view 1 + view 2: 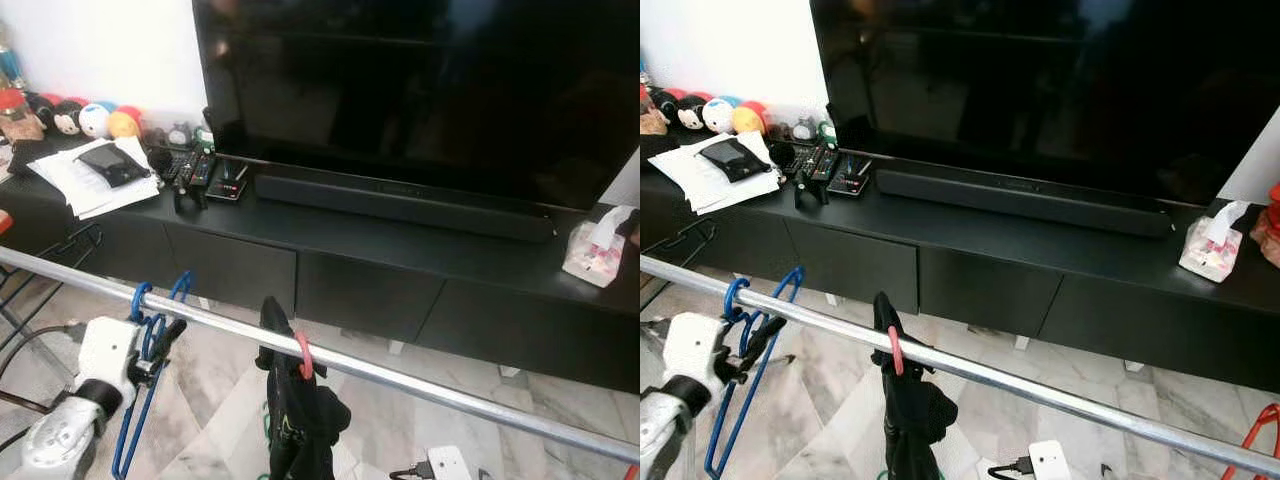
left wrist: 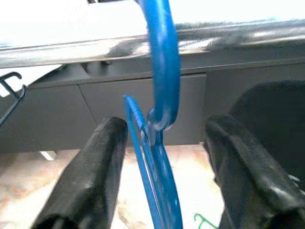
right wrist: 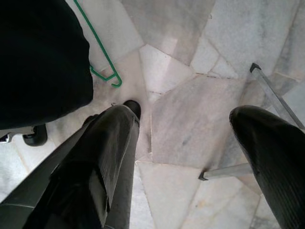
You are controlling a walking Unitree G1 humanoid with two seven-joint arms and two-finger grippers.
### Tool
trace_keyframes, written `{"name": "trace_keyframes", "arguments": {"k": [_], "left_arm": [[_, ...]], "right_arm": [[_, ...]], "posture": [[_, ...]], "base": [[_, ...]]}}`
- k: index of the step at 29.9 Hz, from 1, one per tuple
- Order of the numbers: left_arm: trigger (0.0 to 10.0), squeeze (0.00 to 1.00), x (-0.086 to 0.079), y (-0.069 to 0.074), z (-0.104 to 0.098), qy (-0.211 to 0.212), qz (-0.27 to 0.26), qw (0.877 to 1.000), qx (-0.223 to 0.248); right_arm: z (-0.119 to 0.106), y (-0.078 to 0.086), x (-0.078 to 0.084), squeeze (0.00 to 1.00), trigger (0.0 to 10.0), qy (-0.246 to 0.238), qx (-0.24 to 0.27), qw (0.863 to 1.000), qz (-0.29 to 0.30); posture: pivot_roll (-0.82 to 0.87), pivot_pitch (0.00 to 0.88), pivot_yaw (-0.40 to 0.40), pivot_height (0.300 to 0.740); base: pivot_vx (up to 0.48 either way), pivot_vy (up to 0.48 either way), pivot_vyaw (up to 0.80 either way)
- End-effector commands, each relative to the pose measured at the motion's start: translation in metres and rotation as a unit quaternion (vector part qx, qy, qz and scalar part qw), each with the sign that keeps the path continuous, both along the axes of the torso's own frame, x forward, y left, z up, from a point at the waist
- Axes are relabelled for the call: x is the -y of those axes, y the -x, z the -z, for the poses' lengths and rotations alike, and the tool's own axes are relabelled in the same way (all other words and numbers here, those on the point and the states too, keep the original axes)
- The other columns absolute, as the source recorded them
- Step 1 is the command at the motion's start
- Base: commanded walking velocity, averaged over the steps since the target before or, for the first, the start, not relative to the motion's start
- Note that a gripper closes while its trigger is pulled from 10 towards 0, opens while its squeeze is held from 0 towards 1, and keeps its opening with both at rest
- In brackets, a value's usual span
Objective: Hang hanger
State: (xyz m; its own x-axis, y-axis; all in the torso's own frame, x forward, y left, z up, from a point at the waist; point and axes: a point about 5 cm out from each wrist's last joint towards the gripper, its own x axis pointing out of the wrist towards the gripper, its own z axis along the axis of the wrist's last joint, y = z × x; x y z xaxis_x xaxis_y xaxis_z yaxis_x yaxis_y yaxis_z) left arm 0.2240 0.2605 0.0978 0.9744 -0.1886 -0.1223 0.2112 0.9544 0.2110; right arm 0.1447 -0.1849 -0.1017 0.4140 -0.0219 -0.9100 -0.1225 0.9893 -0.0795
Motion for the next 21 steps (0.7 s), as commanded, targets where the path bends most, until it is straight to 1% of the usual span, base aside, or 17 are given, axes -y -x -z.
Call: {"name": "trace_keyframes", "arguments": {"k": [1, 2, 4, 6, 8, 9, 10, 11, 12, 13, 14, 15, 16, 18, 19, 21], "left_arm": [[10.0, 0.97, -0.002, 0.004, -0.009, 0.011, 0.020, 1.000, -0.004], [10.0, 0.97, -0.003, 0.009, -0.011, 0.022, 0.040, 0.999, -0.021], [10.0, 0.97, -0.004, 0.015, -0.014, 0.039, 0.062, 0.997, -0.039], [10.0, 0.96, -0.006, 0.018, -0.016, 0.046, 0.070, 0.995, -0.045], [10.0, 0.95, -0.012, 0.029, -0.021, 0.099, 0.099, 0.987, -0.076], [10.0, 0.95, -0.013, 0.031, -0.022, 0.106, 0.103, 0.986, -0.080], [10.0, 0.91, -0.015, 0.035, -0.020, 0.109, 0.109, 0.984, -0.094], [10.0, 0.81, -0.020, 0.043, -0.016, 0.122, 0.114, 0.979, -0.117], [10.0, 0.75, -0.024, 0.046, -0.014, 0.124, 0.108, 0.978, -0.125], [10.0, 0.75, -0.026, 0.047, -0.013, 0.125, 0.103, 0.978, -0.129], [10.0, 0.46, -0.031, 0.048, -0.011, 0.114, 0.086, 0.981, -0.129], [10.0, 0.46, -0.034, 0.049, -0.010, 0.105, 0.075, 0.983, -0.127], [10.0, 0.00, -0.043, 0.049, -0.008, 0.112, 0.028, 0.987, -0.114], [10.0, 0.00, -0.053, 0.050, -0.006, 0.109, -0.020, 0.989, -0.095], [10.0, 0.00, -0.059, 0.051, -0.005, 0.122, -0.053, 0.988, -0.083], [10.0, 0.00, -0.067, 0.053, -0.003, 0.148, -0.086, 0.983, -0.070]], "right_arm": [[0.000, 0.000, 0.003, 0.00, 10.0, 0.004, 0.000, 1.000, 0.000], [0.000, 0.000, 0.003, 0.00, 10.0, 0.004, 0.000, 1.000, 0.001], [0.000, 0.000, 0.003, 0.00, 10.0, 0.004, 0.000, 1.000, 0.001], [0.000, 0.000, 0.003, 0.00, 10.0, 0.004, 0.000, 1.000, 0.001], [0.000, 0.000, 0.003, 0.00, 10.0, 0.004, 0.000, 1.000, 0.003], [0.000, 0.000, 0.003, 0.00, 10.0, 0.004, 0.000, 1.000, 0.003], [0.000, 0.000, 0.003, 0.00, 10.0, 0.005, 0.001, 1.000, 0.004], [0.000, 0.000, 0.004, 0.00, 10.0, 0.005, 0.001, 1.000, 0.005], [0.000, 0.000, 0.004, 0.00, 10.0, 0.005, 0.001, 1.000, 0.005], [0.000, 0.000, 0.003, 0.00, 10.0, 0.005, 0.001, 1.000, 0.005], [0.000, 0.000, 0.004, 0.00, 10.0, 0.004, 0.001, 1.000, 0.005], [0.000, 0.000, 0.004, 0.00, 10.0, 0.004, 0.001, 1.000, 0.006], [0.000, 0.000, 0.004, 0.00, 10.0, 0.004, 0.001, 1.000, 0.007], [0.000, 0.000, 0.004, 0.00, 10.0, 0.004, 0.001, 1.000, 0.007], [0.000, 0.000, 0.004, 0.00, 10.0, 0.004, 0.001, 1.000, 0.007], [0.000, 0.000, 0.004, 0.00, 10.0, 0.005, 0.000, 1.000, 0.006]], "posture": [[0.04, 0.000, -0.073, 0.740], [0.04, 0.000, -0.073, 0.740], [0.05, 0.000, -0.078, 0.740], [0.05, 0.000, -0.078, 0.740], [0.05, 0.000, -0.078, 0.740], [0.05, 0.000, -0.078, 0.740], [0.05, 0.000, -0.079, 0.740], [0.05, 0.000, -0.079, 0.740], [0.05, 0.000, -0.076, 0.740], [0.05, 0.000, -0.076, 0.740], [0.05, 0.000, -0.076, 0.740], [0.05, 0.000, -0.076, 0.740], [0.05, 0.000, -0.077, 0.740], [0.05, 0.000, -0.079, 0.740], [0.05, 0.000, -0.080, 0.740], [0.05, 0.000, -0.081, 0.740]], "base": [[0.000, 0.000, 0.00], [0.000, 0.000, 0.00], [0.000, 0.000, 0.00], [0.000, 0.000, 0.00], [0.000, 0.000, 0.00], [0.000, 0.000, 0.00], [0.000, 0.000, 0.00], [0.000, 0.000, 0.00], [0.000, 0.000, 0.00], [0.000, 0.000, 0.00], [0.000, 0.000, 0.00], [0.000, 0.000, 0.00], [0.000, 0.000, 0.00], [0.000, 0.000, 0.00], [0.000, 0.000, 0.00], [0.000, 0.000, 0.00]]}}
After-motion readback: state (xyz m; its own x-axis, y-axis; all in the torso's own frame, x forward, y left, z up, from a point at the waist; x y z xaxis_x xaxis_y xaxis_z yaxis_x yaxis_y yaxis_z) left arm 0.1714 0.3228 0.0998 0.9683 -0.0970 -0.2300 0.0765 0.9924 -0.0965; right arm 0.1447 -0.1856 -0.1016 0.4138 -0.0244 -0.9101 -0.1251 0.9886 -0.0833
